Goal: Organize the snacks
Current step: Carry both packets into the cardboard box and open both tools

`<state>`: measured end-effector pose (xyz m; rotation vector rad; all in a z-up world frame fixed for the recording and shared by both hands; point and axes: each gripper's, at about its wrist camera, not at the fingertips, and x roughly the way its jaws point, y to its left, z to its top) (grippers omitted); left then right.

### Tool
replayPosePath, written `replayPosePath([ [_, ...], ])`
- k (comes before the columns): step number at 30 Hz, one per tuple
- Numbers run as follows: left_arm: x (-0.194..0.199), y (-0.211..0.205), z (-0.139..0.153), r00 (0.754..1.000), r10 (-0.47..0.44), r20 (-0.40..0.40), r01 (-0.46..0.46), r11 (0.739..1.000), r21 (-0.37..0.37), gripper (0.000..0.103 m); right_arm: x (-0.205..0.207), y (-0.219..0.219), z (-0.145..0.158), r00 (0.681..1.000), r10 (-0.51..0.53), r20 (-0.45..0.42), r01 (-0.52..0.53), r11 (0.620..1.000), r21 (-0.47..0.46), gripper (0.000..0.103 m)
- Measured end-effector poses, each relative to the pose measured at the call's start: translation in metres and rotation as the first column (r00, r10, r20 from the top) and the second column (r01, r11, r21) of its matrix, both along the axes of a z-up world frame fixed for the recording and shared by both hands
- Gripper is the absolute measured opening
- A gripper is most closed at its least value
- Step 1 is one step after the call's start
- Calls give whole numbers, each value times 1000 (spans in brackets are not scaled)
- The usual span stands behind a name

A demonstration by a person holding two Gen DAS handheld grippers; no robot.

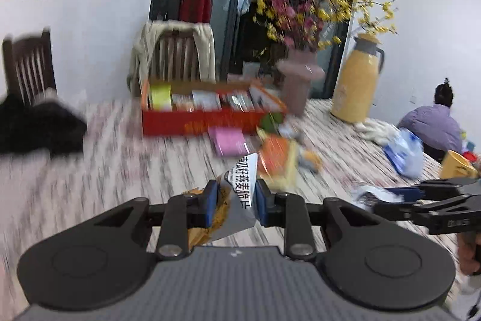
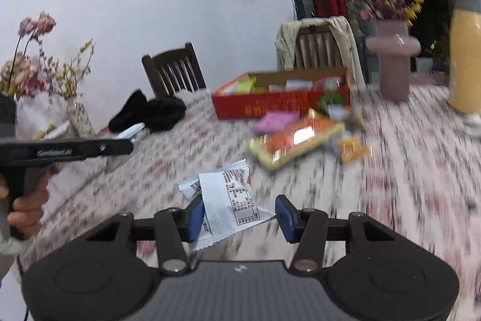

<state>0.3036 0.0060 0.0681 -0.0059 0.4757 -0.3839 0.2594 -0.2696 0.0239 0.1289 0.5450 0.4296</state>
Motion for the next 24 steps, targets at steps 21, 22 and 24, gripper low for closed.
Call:
replayPosePath([
  [21, 381, -57, -10, 988, 70, -136, -71, 997, -2, 27, 410, 20, 17, 974, -200, -109, 196, 979, -48, 50],
  [22, 391, -59, -18, 986, 68, -153, -69, 998, 2, 27, 425, 22, 10, 965, -227, -128, 222, 974, -53, 50],
  [24, 408, -62, -33, 978, 101, -184, -100, 995, 14, 27, 450, 29, -3, 952, -259, -161, 248, 965, -82, 50],
])
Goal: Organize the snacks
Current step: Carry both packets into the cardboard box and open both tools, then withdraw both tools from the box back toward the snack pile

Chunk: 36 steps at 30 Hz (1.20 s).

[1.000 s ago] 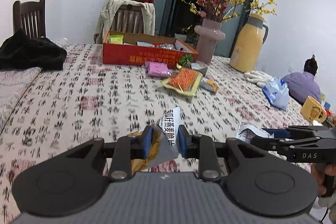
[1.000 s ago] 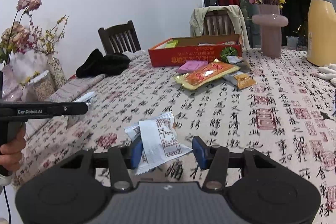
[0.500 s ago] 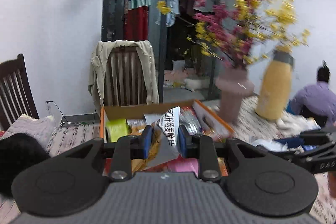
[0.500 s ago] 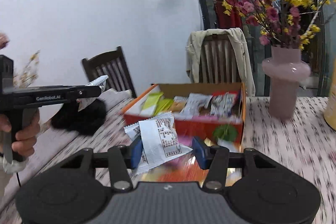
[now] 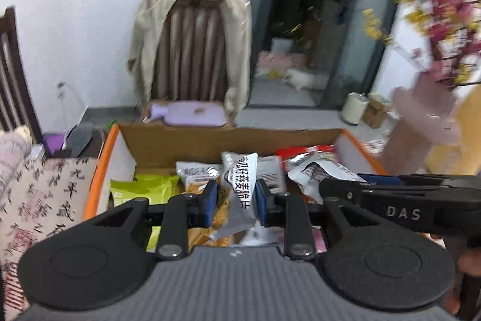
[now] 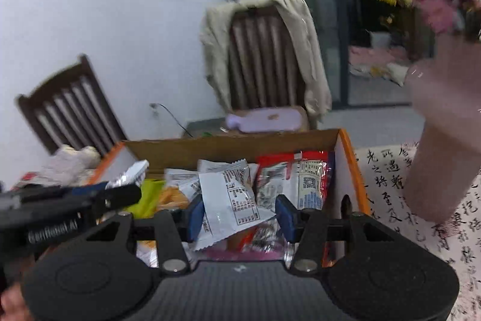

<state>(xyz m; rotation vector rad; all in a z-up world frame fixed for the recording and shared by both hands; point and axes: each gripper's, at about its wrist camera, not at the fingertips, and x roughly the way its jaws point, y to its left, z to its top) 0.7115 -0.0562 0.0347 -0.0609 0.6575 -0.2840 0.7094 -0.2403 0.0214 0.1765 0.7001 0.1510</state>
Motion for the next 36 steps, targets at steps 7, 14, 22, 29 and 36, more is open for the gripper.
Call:
replayPosePath([
  [7, 10, 9, -13, 1000, -2, -30, 0, 999, -52, 39, 25, 19, -31, 996, -30, -85, 25, 998, -63, 69],
  [14, -26, 16, 18, 1000, -16, 20, 16, 999, -28, 43, -7, 2, -7, 999, -14, -35, 14, 1000, -6, 69],
  [22, -115, 43, 59, 997, 32, 76, -31, 999, -7, 50, -99, -32, 49, 997, 10, 80, -12, 1000, 23, 73],
  [29, -221, 55, 74, 988, 44, 145, -46, 999, 8, 74, -202, -50, 63, 991, 52, 127, -54, 998, 12, 77],
  [36, -351, 62, 64, 975, 50, 218, -54, 998, 12, 86, -319, -53, 61, 967, 138, 213, -140, 990, -7, 81],
])
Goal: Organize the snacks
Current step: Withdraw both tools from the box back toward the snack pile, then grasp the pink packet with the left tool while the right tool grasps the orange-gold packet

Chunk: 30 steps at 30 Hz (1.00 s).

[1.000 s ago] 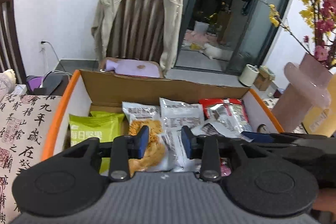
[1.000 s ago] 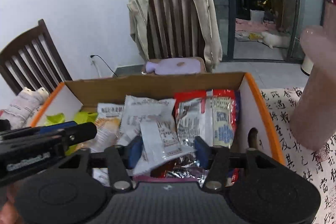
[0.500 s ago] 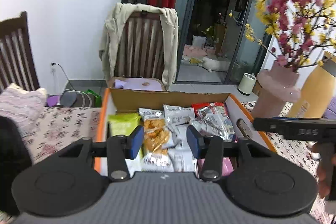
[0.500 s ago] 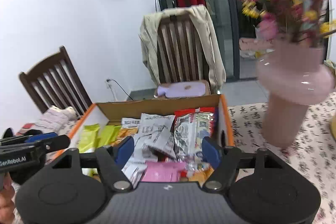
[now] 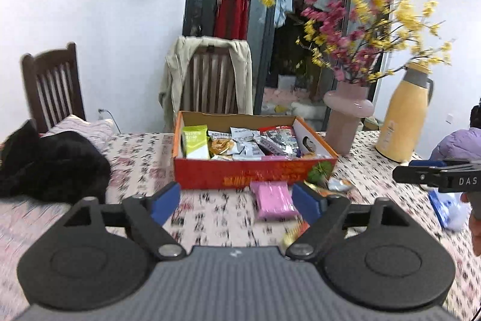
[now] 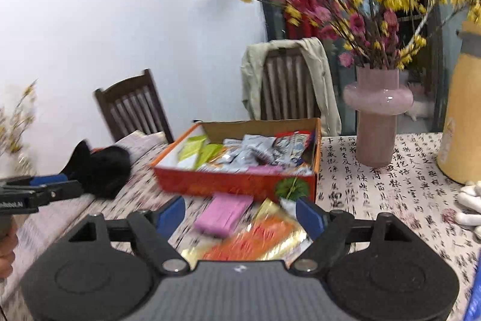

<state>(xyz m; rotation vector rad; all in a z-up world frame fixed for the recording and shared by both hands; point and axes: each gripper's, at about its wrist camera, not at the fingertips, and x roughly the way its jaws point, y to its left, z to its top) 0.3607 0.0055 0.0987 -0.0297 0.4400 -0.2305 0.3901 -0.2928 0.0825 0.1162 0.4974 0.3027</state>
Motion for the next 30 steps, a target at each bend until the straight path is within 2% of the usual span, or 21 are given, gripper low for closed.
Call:
replayPosePath([
  [2, -37, 0, -7, 1000, 18, 16, -19, 1000, 12, 90, -33, 4, -1, 999, 22, 43, -21, 999, -29, 87],
  [6, -98, -4, -19, 999, 41, 23, -42, 999, 35, 96, -100, 12, -9, 992, 57, 114, -48, 996, -80, 90],
  [11, -162, -7, -41, 999, 50, 9, -50, 999, -12, 102, -170, 23, -39, 990, 89, 105, -76, 990, -122, 90],
  [13, -175, -14, -54, 999, 44, -22, -44, 999, 10, 103, -192, 24, -53, 992, 89, 92, -78, 990, -121, 94],
  [17, -197, -28, -74, 997, 9, -72, -5, 999, 52, 102, -234, 26, -77, 996, 68, 56, -60, 989, -132, 94],
  [22, -217, -33, -80, 997, -1, -77, 6, 998, 64, 102, -278, 24, -92, 997, 41, 63, -31, 987, -159, 96],
  [30, -227, -34, -77, 998, -3, -55, 6, 998, 63, 103, -292, 18, -92, 997, 11, 74, 0, 990, -141, 96],
])
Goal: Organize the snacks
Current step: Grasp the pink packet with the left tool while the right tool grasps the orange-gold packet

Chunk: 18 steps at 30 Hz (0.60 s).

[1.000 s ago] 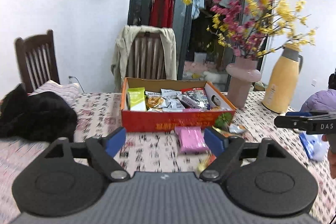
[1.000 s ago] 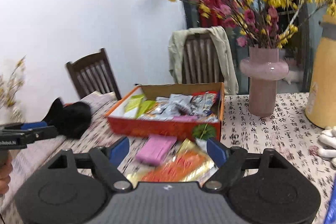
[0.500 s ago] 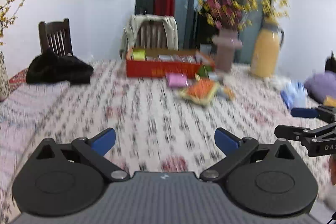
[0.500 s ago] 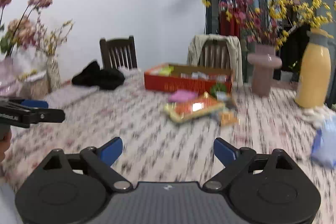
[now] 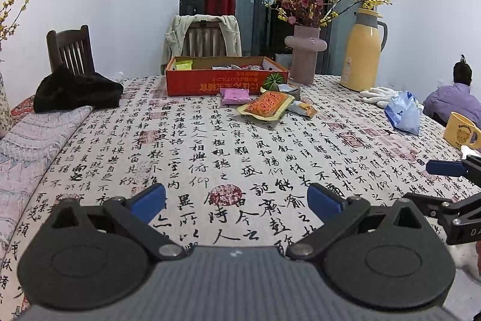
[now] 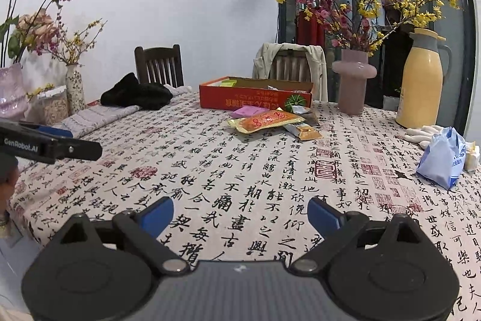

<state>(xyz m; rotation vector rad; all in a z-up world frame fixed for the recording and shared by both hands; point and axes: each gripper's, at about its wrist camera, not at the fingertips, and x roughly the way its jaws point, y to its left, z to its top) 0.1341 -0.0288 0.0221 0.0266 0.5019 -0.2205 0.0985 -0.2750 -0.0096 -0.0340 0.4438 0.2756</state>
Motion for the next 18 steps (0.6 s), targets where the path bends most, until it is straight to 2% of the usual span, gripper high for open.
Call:
replayPosePath([
  [9, 34, 6, -5, 999, 12, -41, -12, 1000, -8, 103, 30, -1, -6, 998, -40, -47, 41, 999, 17, 96],
  [14, 79, 6, 0, 999, -6, -53, 6, 1000, 0, 103, 67, -4, -1, 997, -39, -67, 41, 999, 28, 96],
  [18, 125, 2, 4, 998, -22, -51, 23, 999, 23, 103, 114, -5, 6, 995, -39, -88, 42, 998, 39, 96],
])
